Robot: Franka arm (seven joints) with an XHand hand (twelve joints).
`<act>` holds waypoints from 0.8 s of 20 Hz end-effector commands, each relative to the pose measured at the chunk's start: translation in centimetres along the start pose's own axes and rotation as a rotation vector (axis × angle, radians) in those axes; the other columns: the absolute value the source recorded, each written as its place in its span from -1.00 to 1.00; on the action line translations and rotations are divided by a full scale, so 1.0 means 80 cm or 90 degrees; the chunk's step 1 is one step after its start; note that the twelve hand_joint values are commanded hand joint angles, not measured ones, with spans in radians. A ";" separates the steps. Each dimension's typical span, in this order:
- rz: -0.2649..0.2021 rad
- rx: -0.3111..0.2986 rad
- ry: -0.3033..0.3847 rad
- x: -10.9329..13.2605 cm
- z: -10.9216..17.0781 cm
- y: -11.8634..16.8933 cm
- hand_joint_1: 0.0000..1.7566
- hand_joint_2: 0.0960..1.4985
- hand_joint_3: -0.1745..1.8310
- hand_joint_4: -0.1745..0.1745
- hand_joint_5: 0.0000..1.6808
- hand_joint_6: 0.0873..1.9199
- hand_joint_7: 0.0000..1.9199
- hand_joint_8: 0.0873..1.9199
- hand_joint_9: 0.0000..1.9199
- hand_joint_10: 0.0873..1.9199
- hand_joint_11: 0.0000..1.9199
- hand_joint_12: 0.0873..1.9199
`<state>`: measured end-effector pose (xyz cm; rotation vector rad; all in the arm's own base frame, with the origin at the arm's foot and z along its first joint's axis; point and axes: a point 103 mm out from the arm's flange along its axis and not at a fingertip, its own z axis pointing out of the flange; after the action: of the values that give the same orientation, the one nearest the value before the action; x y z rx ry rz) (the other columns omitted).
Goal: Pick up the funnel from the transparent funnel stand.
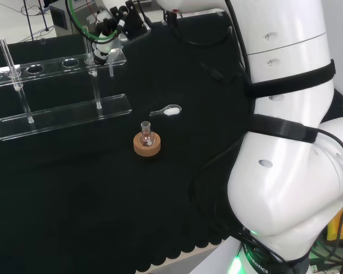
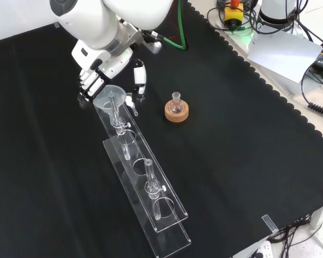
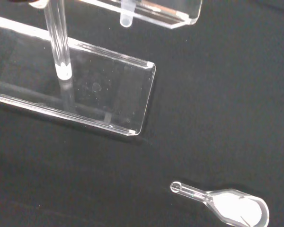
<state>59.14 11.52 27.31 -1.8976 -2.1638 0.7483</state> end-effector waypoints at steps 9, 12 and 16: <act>-0.001 -0.020 -0.005 -0.005 0.007 0.011 -0.24 -0.21 -0.34 -0.42 -0.85 -1.00 -1.00 -0.29 -0.75 -0.16 -0.60 0.48; 0.000 -0.018 -0.008 -0.005 0.007 0.014 -0.23 -0.22 -0.32 -0.42 -0.84 -1.00 -1.00 -0.28 -0.74 -0.17 -0.60 0.48; 0.000 -0.013 -0.010 -0.006 0.007 0.016 -0.22 -0.22 -0.31 -0.41 -0.83 -1.00 -1.00 -0.28 -0.74 -0.17 -0.60 0.48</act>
<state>60.04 11.07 26.48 -1.9125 -2.1930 0.7322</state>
